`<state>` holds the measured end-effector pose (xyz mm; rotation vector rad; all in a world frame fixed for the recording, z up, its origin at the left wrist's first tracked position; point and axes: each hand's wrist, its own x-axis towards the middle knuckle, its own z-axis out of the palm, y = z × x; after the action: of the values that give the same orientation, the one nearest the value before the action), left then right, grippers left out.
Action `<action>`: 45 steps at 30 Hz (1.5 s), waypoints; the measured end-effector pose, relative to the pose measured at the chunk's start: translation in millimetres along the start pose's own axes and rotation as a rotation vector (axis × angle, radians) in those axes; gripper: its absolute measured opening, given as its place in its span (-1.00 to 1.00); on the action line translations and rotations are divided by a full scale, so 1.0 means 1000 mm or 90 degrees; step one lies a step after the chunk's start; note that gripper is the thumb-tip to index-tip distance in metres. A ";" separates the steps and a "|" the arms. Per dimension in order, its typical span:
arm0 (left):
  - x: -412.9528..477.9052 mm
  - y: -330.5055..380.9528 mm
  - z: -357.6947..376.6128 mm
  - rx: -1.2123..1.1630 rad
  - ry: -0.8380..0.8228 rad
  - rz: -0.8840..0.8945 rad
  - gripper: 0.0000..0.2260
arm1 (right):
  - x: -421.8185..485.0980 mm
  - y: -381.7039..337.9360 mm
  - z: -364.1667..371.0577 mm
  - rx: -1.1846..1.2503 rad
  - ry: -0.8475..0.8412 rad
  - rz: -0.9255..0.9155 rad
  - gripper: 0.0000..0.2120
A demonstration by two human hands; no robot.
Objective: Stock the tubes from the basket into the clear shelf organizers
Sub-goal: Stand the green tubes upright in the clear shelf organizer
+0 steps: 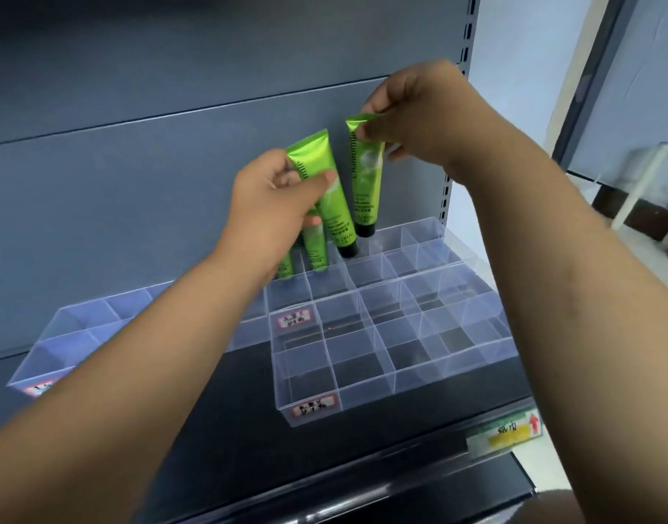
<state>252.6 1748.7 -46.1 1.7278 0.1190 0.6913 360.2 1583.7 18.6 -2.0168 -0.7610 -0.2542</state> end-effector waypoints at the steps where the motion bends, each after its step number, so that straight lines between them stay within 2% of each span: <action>1: 0.009 0.003 0.005 0.015 -0.003 0.003 -0.79 | 0.004 0.006 -0.001 -0.018 0.002 -0.002 -0.88; 5: 0.047 0.008 0.021 0.094 -0.058 0.038 -0.77 | 0.014 0.030 -0.001 -0.080 -0.001 -0.012 -0.87; 12: 0.086 0.007 0.040 0.288 -0.128 0.067 -0.78 | 0.027 0.061 0.008 -0.069 0.002 -0.023 -0.91; 14: 0.091 0.004 0.047 0.332 -0.138 0.056 -0.73 | 0.030 0.068 0.012 -0.090 0.004 -0.019 -0.91; 20: 0.101 -0.004 0.058 0.413 -0.134 0.062 -0.72 | 0.038 0.085 0.019 -0.148 0.006 0.000 -0.88; 26: 0.104 -0.014 0.064 0.529 -0.171 0.097 -0.76 | 0.041 0.096 0.018 -0.120 0.006 0.016 -0.90; 34: 0.101 -0.028 0.058 0.566 -0.189 0.149 -0.76 | 0.038 0.103 0.016 -0.058 -0.002 -0.006 -0.92; 45: 0.094 -0.035 0.057 0.671 -0.212 0.170 -0.78 | 0.031 0.109 0.020 -0.091 -0.053 0.017 -0.91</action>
<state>368.0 1750.2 -48.7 2.8875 0.0116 0.5423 448.2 1572.7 -54.6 -2.1828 -0.7864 -0.2147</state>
